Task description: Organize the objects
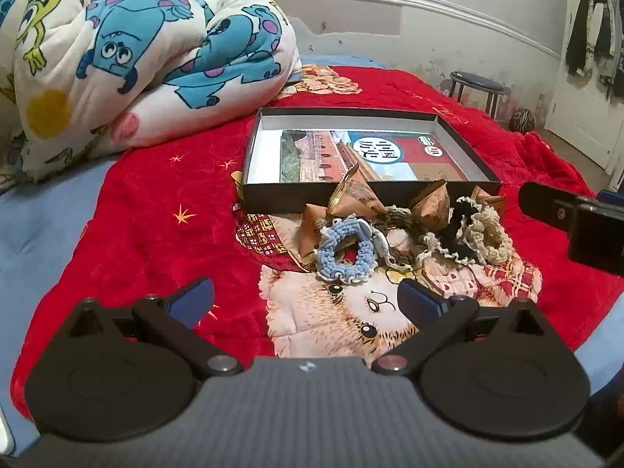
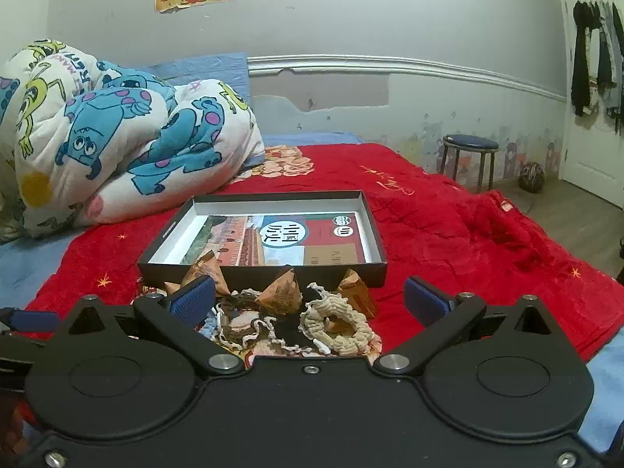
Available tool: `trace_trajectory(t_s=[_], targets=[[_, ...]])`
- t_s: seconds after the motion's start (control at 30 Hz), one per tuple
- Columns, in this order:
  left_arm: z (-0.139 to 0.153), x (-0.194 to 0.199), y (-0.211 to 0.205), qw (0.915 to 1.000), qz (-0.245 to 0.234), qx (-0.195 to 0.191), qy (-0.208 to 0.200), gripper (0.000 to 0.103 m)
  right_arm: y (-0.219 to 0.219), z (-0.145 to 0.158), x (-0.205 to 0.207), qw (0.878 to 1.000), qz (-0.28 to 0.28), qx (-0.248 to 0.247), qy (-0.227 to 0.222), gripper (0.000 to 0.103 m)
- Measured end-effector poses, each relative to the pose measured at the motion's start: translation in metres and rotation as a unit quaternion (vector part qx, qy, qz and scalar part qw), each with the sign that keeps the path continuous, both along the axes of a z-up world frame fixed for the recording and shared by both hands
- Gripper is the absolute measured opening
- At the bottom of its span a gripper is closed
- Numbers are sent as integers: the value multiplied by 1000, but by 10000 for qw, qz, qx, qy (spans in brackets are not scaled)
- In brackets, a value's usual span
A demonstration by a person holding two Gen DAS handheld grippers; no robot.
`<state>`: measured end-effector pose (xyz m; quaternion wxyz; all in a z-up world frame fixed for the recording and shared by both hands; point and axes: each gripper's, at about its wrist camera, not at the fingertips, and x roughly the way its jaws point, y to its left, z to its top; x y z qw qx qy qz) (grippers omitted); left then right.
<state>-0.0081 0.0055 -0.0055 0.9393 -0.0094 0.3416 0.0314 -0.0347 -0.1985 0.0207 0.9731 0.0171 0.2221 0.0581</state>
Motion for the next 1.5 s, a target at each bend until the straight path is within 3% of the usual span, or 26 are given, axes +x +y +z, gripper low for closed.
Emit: trace_trajectory(t_s=[0.2, 0.9, 1.33, 1.5], targets=[[-4, 3, 2, 9998, 87, 3, 171, 103, 1, 0, 0, 10000, 60, 71, 2, 103], [2, -2, 6, 9994, 6, -302, -142, 103, 1, -11, 14, 9995, -36, 210, 217, 103], [9, -6, -3, 9996, 66, 82, -273, 103, -1, -14, 18, 9992, -113, 275, 249, 103], [12, -9, 0, 9993, 14, -73, -380, 103, -4, -14, 18, 9990, -212, 306, 262, 103]])
